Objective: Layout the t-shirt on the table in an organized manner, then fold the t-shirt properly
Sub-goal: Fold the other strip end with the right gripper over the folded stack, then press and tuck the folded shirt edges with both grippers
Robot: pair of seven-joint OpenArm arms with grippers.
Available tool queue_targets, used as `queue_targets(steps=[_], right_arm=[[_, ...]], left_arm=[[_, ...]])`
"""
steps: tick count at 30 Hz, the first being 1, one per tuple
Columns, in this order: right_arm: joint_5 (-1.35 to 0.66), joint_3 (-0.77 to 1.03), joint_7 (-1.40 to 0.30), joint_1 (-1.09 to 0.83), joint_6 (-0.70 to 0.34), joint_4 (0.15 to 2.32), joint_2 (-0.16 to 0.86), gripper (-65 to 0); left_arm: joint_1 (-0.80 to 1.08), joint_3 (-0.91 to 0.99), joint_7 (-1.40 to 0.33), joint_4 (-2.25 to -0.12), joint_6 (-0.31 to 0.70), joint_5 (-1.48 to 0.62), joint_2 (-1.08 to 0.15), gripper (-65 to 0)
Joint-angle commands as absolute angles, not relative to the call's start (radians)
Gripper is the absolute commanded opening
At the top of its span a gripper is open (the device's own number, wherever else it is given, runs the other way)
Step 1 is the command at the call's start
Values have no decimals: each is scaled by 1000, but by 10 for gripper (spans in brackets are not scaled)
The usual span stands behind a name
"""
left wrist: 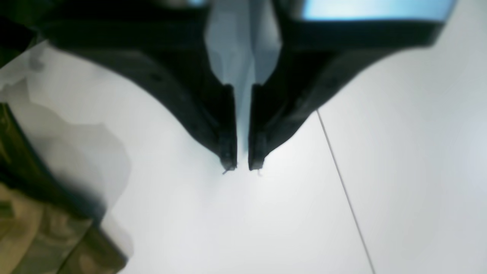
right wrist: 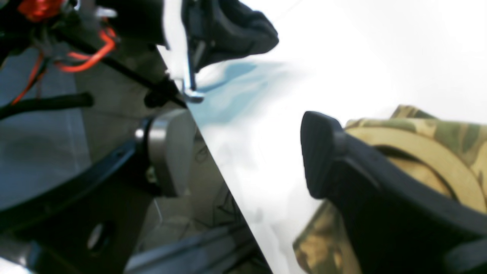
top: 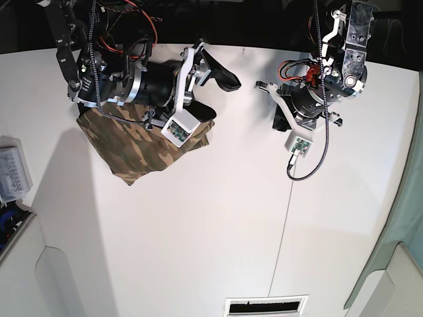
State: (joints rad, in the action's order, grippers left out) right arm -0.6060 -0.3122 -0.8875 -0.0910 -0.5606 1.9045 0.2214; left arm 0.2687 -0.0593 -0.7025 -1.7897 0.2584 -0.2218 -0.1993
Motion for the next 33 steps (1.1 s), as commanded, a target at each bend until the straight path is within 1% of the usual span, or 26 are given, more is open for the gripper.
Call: queue_targets(steps=[1, 2, 3, 4, 5, 6, 7, 8, 10, 13, 16, 18, 21, 24, 26, 29, 33], right_arm=[[-628, -295, -863, -81, -565, 1936, 205, -219], [-628, -272, -863, -80, -565, 1951, 193, -237], [-628, -241, -861, -80, -565, 1966, 179, -282], [-628, -202, -861, -78, -564, 1982, 165, -355], [-627, -159, -861, -77, -564, 1991, 153, -457], [-621, -113, -857, -75, -564, 1995, 146, -576], [-603, -67, -839, -75, -564, 1994, 146, -650], [-573, -22, -824, -75, -564, 1994, 146, -650], [-508, 70, -796, -75, -564, 1993, 147, -650], [-485, 192, -771, -75, -550, 1980, 157, -650], [-485, 251, -718, -68, -550, 1903, 172, -650], [-477, 252, -706, -38, -552, 1806, 174, -650], [-440, 231, -685, 35, -566, 1617, 174, -650], [-422, 214, -678, 92, -565, 1447, 175, -650], [-422, 214, -690, 104, -566, 1374, 175, -650], [-437, 214, -719, 79, -566, 1352, 186, -650], [-541, 215, -719, -20, -574, 1413, 219, -650]], left_arm=[[270, -57, -685, -1826, 261, -229, -203, -594], [273, -57, -685, -1843, 262, -230, -202, -596], [277, -59, -686, -1864, 263, -242, -202, -607], [284, -67, -685, -1888, 277, -265, -202, -616], [291, -80, -685, -1913, 293, -285, -201, -628], [300, -103, -684, -1938, 319, -302, -200, -640], [310, -137, -683, -1959, 352, -314, -197, -650], [318, -182, -673, -1974, 379, -316, -196, -650], [324, -297, -653, -1979, 402, -313, -190, -650], [324, -455, -653, -1973, 401, -244, -139, -650], [321, -531, -627, -1915, 370, -169, -66, -650], [309, -535, -614, -1835, 347, -135, -15, -650], [273, -535, -608, -1716, 348, -97, 38, -650], [231, -535, -608, -1630, 348, -84, 54, -650], [207, -525, -623, -1587, 348, -74, 52, -650], [188, -465, -659, -1549, 348, -50, 46, -650], [185, -334, -655, -1539, 348, -47, 20, -650]])
